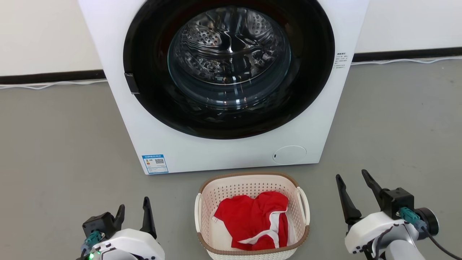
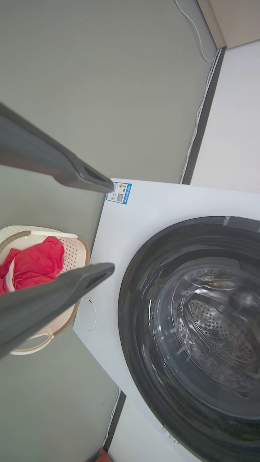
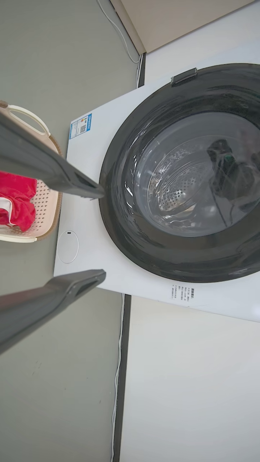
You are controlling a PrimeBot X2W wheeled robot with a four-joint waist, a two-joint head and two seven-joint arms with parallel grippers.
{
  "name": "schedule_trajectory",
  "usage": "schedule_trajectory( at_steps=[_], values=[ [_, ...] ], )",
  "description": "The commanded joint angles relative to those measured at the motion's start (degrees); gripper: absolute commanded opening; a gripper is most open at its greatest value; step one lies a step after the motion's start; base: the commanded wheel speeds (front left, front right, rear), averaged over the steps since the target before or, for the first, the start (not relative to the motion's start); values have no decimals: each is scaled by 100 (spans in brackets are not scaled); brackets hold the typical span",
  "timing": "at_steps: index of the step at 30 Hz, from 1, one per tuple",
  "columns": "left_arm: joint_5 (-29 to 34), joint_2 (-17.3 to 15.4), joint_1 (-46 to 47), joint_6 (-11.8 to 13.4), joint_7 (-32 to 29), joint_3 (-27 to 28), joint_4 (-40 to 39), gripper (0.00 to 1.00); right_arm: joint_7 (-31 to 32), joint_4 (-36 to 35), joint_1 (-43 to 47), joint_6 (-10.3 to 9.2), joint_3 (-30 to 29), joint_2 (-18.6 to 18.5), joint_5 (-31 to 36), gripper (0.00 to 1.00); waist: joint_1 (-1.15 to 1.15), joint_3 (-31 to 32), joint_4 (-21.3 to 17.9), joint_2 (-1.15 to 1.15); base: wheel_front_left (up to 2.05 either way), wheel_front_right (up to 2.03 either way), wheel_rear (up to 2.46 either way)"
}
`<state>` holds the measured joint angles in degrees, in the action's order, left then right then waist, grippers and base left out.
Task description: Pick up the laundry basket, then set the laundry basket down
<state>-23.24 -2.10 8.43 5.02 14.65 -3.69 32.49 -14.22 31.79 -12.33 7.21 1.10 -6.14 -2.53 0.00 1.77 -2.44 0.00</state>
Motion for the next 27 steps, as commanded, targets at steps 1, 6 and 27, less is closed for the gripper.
schedule_trajectory(
  at_steps=[1, 6, 27],
  values=[
    [-12, -77, 90, -17, 35, 189, -174, 100, -78, -175, -21, 28, 93, 12, 59, 100, 0, 51, 16, 0, 0, 0, 0],
    [17, -77, 43, -16, 35, 221, -167, 100, -78, -164, -4, 28, 71, 25, 75, 100, 0, 123, 16, 0, 0, 0, 0],
    [-358, 44, -357, -71, -131, 129, 169, 0, 155, 233, 385, 0, -124, 169, -380, 0, 13, 170, 48, 0, 0, 0, 0]
  ],
)
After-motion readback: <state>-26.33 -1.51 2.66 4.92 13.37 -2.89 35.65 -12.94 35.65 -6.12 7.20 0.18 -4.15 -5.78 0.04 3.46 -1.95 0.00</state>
